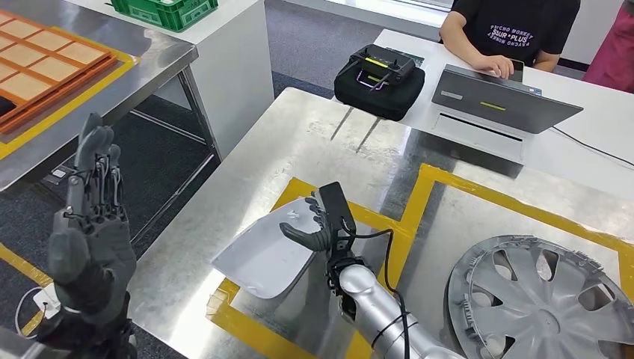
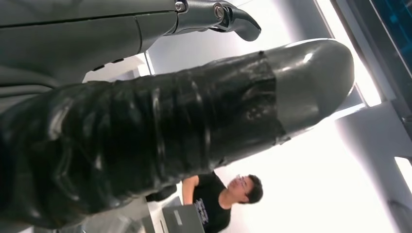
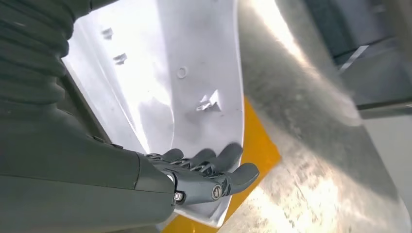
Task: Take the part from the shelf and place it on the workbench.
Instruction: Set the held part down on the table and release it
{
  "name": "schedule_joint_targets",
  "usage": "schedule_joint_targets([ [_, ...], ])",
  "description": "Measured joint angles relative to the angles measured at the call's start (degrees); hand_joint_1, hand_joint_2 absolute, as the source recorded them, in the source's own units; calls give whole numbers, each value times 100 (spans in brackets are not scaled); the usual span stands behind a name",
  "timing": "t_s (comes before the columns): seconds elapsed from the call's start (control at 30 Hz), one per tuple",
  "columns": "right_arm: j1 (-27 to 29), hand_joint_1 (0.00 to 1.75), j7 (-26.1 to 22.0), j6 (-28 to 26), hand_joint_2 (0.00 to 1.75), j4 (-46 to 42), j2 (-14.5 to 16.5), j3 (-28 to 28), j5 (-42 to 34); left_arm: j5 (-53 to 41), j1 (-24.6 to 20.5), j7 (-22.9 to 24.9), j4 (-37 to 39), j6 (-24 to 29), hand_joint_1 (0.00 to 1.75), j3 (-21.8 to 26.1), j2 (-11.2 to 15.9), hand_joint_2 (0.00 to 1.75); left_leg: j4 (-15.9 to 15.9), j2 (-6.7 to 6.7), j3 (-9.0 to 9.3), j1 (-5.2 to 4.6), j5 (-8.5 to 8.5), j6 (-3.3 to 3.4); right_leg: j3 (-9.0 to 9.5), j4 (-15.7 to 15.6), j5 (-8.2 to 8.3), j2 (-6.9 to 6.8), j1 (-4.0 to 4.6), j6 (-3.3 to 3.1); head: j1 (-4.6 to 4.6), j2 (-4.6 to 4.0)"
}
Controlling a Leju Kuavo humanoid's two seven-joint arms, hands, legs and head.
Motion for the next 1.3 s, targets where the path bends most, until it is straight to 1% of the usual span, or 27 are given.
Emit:
schedule_joint_targets([
  [0.07, 151, 0, -229, -106, 175, -409, -127, -90, -328, -131, 104, 74, -44, 98, 0, 2, 15, 0, -1, 0, -1, -3, 3, -1, 0, 0, 3, 0, -2, -2, 1, 0],
  [0.13, 304, 0, -321, -224, 175, -1030, -323, -181, -364, -225, 250, 132, -104, 223, 0, 20, 51, 0, 0, 0, -1, -9, 4, 0, 1, -2, 5, 0, -6, -1, 3, 1],
  [0.2, 493, 0, -214, -255, 175, -1813, -548, -288, -172, -269, 444, 158, -181, 372, 0, 67, 99, 0, 0, 0, -1, -15, 3, 2, 3, -8, 6, 0, -9, 0, 6, 1],
  [0.27, 755, 0, -69, -168, 175, -2660, -764, -402, 70, -244, 663, 136, -259, 532, 0, 143, 148, 0, 0, 0, -1, -17, 0, 6, 6, -17, 5, 0, -11, 1, 9, 0],
  [0.33, 1080, 0, -44, -64, 175, -3483, -953, -500, 282, -182, 889, 57, -325, 686, 0, 230, 189, 0, 0, 0, -2, -18, -7, 14, 9, -27, 3, 0, -12, 5, 10, 1],
  [0.5, 2042, 0, -446, -21, 175, -5191, -1327, -720, 632, -127, 1376, -196, -433, 1057, 0, 358, 220, 0, -1, 0, -4, -21, -31, 35, 18, -46, -16, -3, -13, 19, 15, 0],
  [0.63, 2472, 0, -612, -15, 175, -6012, -1519, -815, 662, -100, 1528, -264, -475, 1170, 0, 377, 220, 0, -2, 1, 1, -30, -39, 41, -5, -52, -23, 0, -21, 27, 16, 0],
  [0.7, 2672, 0, -770, -16, 87, -6314, -1589, -871, 665, -71, 1588, -326, -480, 1304, 0, 378, 219, 0, -2, -2, 19, -32, -55, 51, -30, -57, -52, -2, -25, 28, 15, 1],
  [0.77, 2969, 0, -977, -20, 0, -6588, -1666, -955, 662, -108, 1679, -418, -479, 1509, 0, 364, 215, 0, -3, -8, 44, -33, -77, 54, -18, -62, -81, -5, -28, 33, 18, 1],
  [0.87, 3507, 0, -1282, 143, 0, -6851, -1788, -1103, 559, -385, 1752, -508, -459, 1710, 0, 260, 182, 0, -1, -11, 56, -41, -92, 63, 14, -71, -85, -8, -35, 44, 19, 0],
  [0.97, 3974, 0, -1709, 501, 0, -6919, -1883, -1279, 411, -752, 1736, -482, -379, 1739, 0, 50, 116, 0, 9, -6, 49, -63, -103, 100, 84, -85, -56, -5, -60, 90, 10, 0],
  [1.03, 4218, 0, -1931, 611, 0, -6965, -1935, -1410, 452, -906, 1682, -410, -283, 1743, 0, -110, 60, 0, 16, -4, 48, -80, -108, 124, 99, -86, -53, -4, -79, 119, 2, 1],
  [1.1, 4394, 0, -2019, 637, 0, -7047, -1976, -1556, 556, -993, 1591, -319, -173, 1744, 0, -269, 8, 0, 30, -5, 51, -99, -125, 155, 102, -88, -65, -4, -98, 149, -1, 2],
  [1.2, 4531, 0, -1998, 695, 0, -7145, -2007, -1738, 670, -1138, 1438, -138, -43, 1714, 0, -451, -66, 0, 21, -4, 75, -111, -139, 218, 98, -111, -81, -5, -113, 210, -7, 2],
  [1.23, 4557, 0, -1981, 719, 0, -7167, -2011, -1781, 688, -1170, 1397, -82, -18, 1705, 0, -494, -87, 0, -8, 0, 99, -101, -127, 242, 90, -86, -107, -7, -116, 232, -5, 1],
  [1.27, 4578, 0, -1968, 738, 0, -7186, -2014, -1822, 700, -1191, 1361, -40, 5, 1707, 0, -534, -105, 0, -42, 5, 123, -89, -112, 267, 50, 15, -186, -9, -117, 249, 7, 0],
  [1.3, 4595, 0, -1961, 752, 0, -7199, -2017, -1858, 710, -1202, 1338, -15, 28, 1714, 0, -576, -120, 0, -73, 10, 143, -76, -93, 289, -41, 235, -332, -12, -118, 261, 28, 1],
])
